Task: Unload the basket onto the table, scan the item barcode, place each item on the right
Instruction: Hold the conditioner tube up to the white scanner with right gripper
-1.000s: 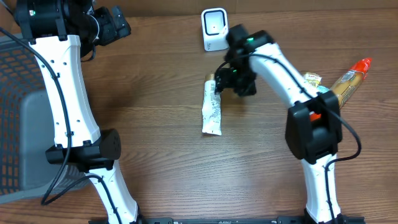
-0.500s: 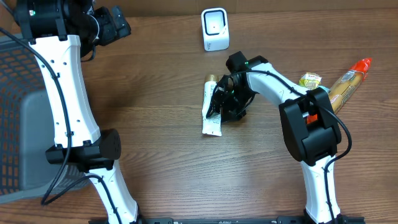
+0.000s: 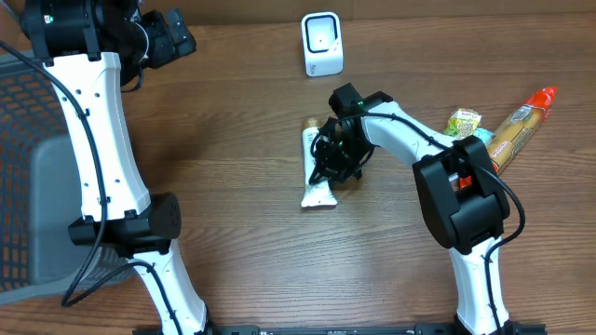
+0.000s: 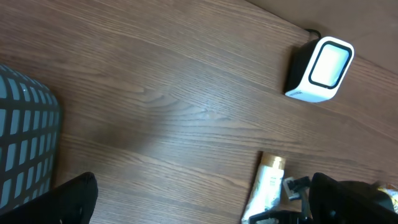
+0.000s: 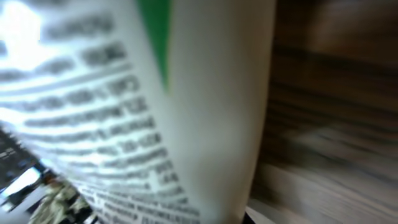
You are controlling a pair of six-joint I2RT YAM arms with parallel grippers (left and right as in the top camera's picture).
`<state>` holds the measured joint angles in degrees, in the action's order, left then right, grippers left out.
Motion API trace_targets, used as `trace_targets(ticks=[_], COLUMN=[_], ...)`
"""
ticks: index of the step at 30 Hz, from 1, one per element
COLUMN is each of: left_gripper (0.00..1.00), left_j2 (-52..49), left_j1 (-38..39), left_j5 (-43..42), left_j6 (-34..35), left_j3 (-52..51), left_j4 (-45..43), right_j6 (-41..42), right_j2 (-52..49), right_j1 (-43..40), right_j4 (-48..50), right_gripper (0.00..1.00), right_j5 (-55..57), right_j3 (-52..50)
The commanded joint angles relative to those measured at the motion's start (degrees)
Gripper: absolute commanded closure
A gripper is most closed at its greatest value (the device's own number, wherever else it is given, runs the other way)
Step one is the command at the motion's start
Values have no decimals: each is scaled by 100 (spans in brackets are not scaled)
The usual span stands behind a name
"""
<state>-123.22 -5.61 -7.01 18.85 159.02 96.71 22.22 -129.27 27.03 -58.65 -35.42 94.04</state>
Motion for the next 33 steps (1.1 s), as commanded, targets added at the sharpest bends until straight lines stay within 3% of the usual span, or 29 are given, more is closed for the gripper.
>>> trace_targets(ticks=[1, 5, 11, 16, 24, 33], left_gripper=[1, 1, 1, 0, 0, 1], left_j2=[149, 149, 149, 149, 149, 149], left_j1=[42, 37, 39, 37, 39, 39], left_j5=[37, 39, 37, 37, 37, 39], left_j6=[-107, -107, -107, -107, -109, -109], left_j3=[13, 13, 13, 13, 13, 13], left_j4=[9, 9, 9, 9, 9, 9], right_j6=[-181, -898, -1674, -1672, -1668, -1390], right_j2=[481, 1113, 2111, 2870, 3285, 3316], right_j1=[-111, -31, 50, 26, -125, -203], right_j4=[-140, -299, -273, -275, -275, -295], right_gripper=[96, 96, 96, 96, 96, 96], right_j5=[1311, 1897, 1867, 1412, 271, 385], right_j3=[293, 640, 772, 772, 772, 774])
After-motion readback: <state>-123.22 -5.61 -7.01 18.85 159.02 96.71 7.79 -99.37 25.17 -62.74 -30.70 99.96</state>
